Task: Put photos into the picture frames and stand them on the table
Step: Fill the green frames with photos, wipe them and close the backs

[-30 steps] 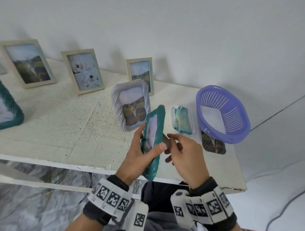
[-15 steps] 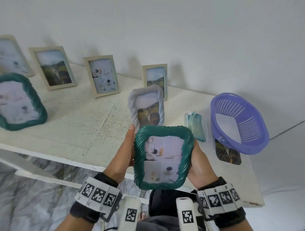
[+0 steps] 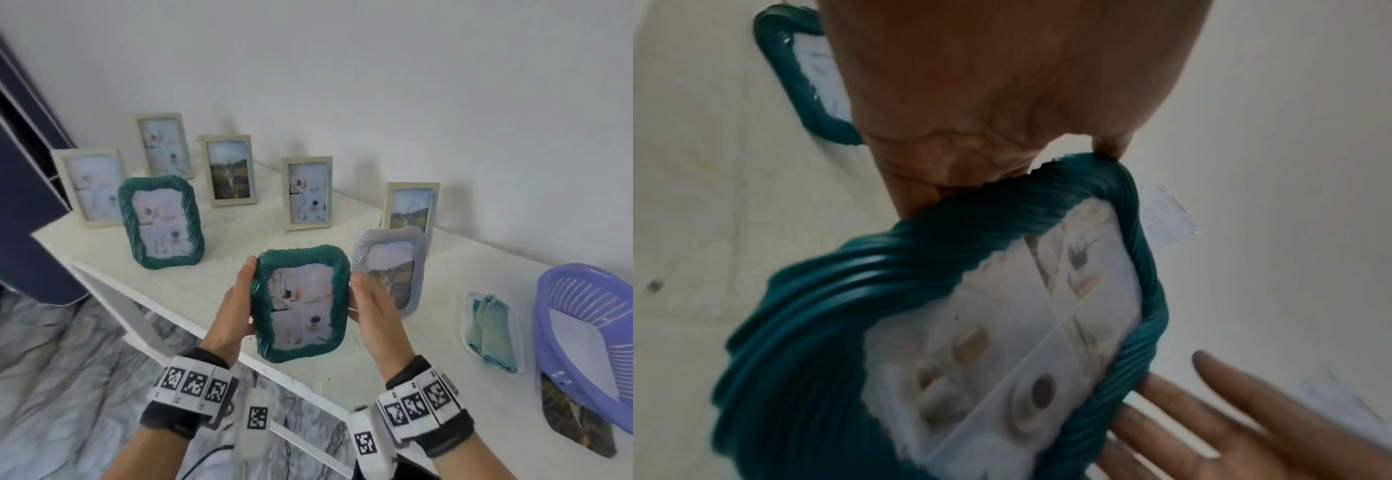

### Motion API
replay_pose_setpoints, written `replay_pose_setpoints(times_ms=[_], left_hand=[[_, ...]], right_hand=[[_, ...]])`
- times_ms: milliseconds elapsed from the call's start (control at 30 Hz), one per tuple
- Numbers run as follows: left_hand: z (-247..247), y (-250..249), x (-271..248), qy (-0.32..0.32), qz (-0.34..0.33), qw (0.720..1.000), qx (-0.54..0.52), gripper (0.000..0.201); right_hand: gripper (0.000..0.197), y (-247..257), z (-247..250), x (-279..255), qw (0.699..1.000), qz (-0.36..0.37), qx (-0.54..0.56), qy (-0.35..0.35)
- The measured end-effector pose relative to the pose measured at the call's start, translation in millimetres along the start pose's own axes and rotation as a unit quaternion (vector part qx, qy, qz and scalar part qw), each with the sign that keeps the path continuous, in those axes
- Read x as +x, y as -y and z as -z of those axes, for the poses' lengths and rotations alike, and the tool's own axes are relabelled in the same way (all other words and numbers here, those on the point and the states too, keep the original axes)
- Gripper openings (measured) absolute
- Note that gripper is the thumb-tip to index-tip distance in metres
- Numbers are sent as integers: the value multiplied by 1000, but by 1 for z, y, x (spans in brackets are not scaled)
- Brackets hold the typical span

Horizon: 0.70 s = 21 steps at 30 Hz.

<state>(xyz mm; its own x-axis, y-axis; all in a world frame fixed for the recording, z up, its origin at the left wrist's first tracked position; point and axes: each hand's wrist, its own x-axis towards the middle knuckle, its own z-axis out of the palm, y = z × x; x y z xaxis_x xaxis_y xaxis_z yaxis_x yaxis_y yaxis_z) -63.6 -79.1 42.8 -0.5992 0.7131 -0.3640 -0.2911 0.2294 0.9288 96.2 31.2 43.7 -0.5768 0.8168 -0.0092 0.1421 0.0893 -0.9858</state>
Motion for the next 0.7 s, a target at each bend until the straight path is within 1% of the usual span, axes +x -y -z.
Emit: replay_pose_setpoints(times_ms=[67, 133, 167, 233, 267, 367, 400, 433, 500, 533, 567, 633, 700], left_hand=[[7, -13, 20, -30, -13, 999, -3, 58], [10, -25, 42, -42, -26, 999, -7, 56], [10, -30, 52, -47, -31, 998, -11, 56], [11, -37, 72, -54, -29, 998, -20, 57], [11, -40, 80, -54, -23, 998, -25, 57], [11, -43, 103, -58, -5, 997, -46, 59], [12, -42, 110, -56, 3, 997, -48, 63], [13, -39, 117, -48, 7, 998, -51, 72], [22, -26, 142, -45, 11, 997, -57, 99], [30, -14, 162, -48, 14, 997, -50, 112], [36, -2, 178, -49, 17, 998, -41, 121], [47, 15, 199, -52, 24, 998, -31, 123], [52, 23, 207, -52, 31, 997, -37, 122]], right_hand=[[49, 1, -17, 20, 997, 48, -50, 23], [49, 4, -31, 43, 993, 61, -92, 48], [48, 5, -36, 55, 990, 59, -117, 57], [39, 7, -43, 79, 985, 39, -154, 68], [39, 8, -45, 90, 984, 29, -164, 70], [48, 5, -53, 114, 980, 8, -185, 67], [49, 2, -56, 120, 980, 3, -190, 67], [50, -1, -57, 124, 979, -3, -194, 68], [51, -3, -60, 129, 978, -16, -195, 72], [50, -6, -61, 130, 978, -20, -193, 74], [48, -8, -63, 132, 978, -21, -191, 78], [46, -13, -66, 134, 979, -29, -185, 79], [42, -17, -69, 135, 980, -29, -183, 77]])
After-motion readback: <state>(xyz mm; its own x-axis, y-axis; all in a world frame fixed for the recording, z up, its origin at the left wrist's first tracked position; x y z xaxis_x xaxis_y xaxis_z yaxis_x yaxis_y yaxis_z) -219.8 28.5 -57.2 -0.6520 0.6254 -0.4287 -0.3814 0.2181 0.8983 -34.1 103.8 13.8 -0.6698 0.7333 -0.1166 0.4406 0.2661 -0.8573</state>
